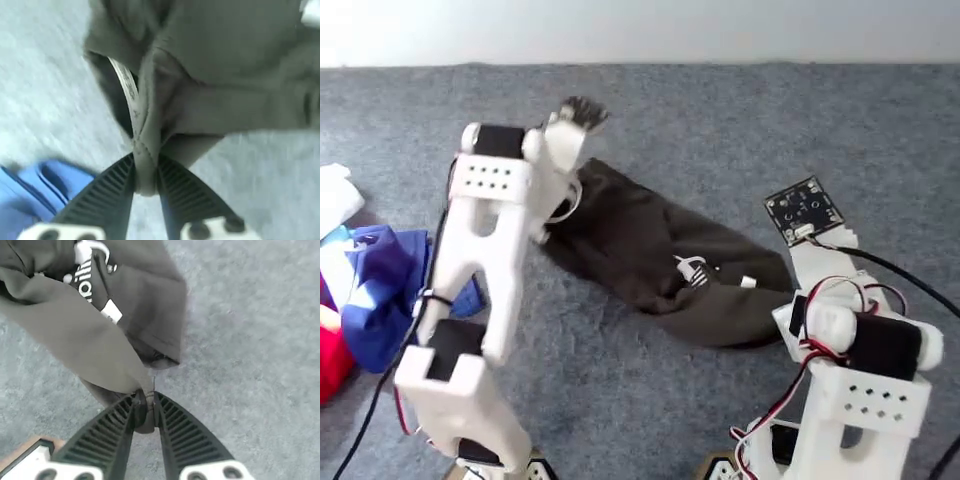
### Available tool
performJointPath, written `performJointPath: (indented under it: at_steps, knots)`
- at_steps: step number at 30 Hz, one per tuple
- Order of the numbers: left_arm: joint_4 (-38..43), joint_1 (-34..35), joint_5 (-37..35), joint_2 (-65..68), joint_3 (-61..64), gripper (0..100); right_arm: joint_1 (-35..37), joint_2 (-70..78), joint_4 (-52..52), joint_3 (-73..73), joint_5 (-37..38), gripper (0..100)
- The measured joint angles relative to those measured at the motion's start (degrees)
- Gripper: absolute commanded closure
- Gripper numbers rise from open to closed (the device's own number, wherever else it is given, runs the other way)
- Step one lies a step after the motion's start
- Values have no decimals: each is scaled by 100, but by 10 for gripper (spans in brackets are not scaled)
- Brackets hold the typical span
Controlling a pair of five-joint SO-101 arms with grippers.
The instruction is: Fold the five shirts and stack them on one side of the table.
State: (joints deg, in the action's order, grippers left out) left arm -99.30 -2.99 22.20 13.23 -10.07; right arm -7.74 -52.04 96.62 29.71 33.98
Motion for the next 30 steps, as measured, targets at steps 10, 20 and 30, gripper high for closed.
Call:
performJointPath:
  at_steps: [10,20,30]
  knots:
    - [0,1152,721,-255,1310,814,554,0,0,580,0,989]
    - [0,114,105,-747,88,776,580,0,53,677,0,989]
    - [35,-923,-800,1952,-2418,779,70,0,273,677,0,989]
